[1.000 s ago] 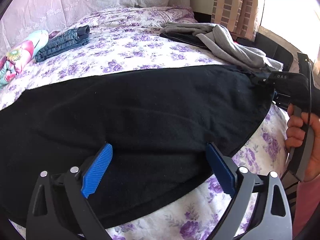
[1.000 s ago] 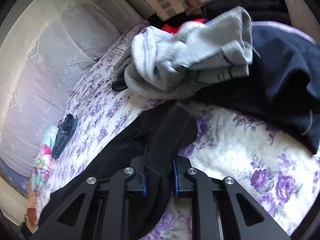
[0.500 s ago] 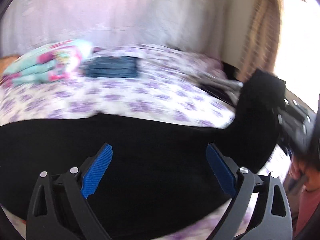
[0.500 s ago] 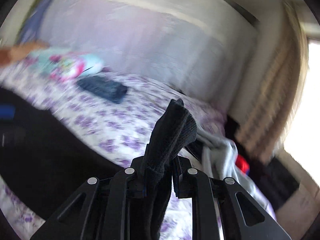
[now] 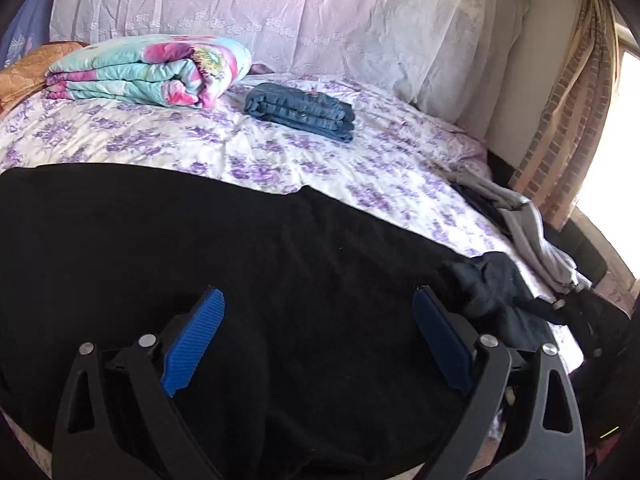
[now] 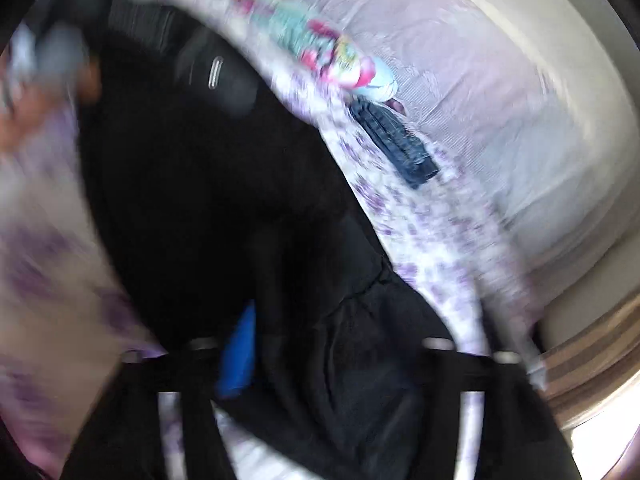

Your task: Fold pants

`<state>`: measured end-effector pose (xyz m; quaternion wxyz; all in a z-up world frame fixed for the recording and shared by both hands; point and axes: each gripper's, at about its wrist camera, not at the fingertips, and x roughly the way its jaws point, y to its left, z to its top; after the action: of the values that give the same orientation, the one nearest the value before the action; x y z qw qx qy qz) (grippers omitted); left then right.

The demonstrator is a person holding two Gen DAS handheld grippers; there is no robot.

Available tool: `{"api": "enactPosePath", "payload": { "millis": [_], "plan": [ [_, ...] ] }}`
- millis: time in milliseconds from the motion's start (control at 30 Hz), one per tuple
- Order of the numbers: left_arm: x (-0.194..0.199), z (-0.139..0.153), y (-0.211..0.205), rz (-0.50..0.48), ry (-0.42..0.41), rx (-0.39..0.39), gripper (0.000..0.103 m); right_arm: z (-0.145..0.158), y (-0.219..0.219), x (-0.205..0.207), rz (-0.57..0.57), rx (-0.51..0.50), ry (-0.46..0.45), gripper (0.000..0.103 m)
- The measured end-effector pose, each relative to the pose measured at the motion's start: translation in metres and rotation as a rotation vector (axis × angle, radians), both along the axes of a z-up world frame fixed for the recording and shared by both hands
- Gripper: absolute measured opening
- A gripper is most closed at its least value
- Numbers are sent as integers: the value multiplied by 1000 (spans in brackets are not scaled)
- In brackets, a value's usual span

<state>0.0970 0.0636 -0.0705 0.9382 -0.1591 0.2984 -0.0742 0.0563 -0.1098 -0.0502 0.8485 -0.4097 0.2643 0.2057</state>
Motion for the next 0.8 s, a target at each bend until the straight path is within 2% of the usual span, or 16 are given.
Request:
{"api": "enactPosePath", "payload": {
  "millis": [33, 100, 167, 200, 233, 300, 367, 467, 533, 667, 733, 800],
  "plan": [
    [0, -1, 1, -2, -1, -5, 95, 13, -5, -1, 11, 109, 79, 70],
    [-1, -1, 0, -1, 0, -2, 96, 32, -17, -3, 9, 294, 159, 70],
    [-1, -1, 0, -2, 1, 3, 96, 39, -24, 0, -24, 392, 166, 68],
    [-1, -1, 0, -2, 1, 2, 96, 40, -26, 5, -46, 426, 171, 55],
    [-1, -1, 0, -1, 0, 1, 96, 39, -26, 9, -57, 431, 176, 48],
    [-1, -1, -1, -1, 0, 0, 97, 29, -22, 20, -76, 414, 208, 27],
    [-1, -1, -1, 0, 2, 1, 97, 19, -17, 36, -72, 377, 245, 22],
    [-1, -1, -1, 0, 0, 0, 97, 7, -6, 42, -47, 315, 239, 22],
    [-1, -1, -1, 2, 2, 2, 97, 3, -1, 41, -46, 264, 211, 5],
    [-1, -1, -1, 2, 2, 2, 98, 17, 4, 22, 0, 261, 191, 5],
    [0, -2, -2, -1, 7, 8, 99, 11, 7, 13, 15, 237, 190, 5],
    [0, -3, -4, -3, 10, 14, 99, -8, 11, 15, -2, 187, 203, 6]
  ]
}}
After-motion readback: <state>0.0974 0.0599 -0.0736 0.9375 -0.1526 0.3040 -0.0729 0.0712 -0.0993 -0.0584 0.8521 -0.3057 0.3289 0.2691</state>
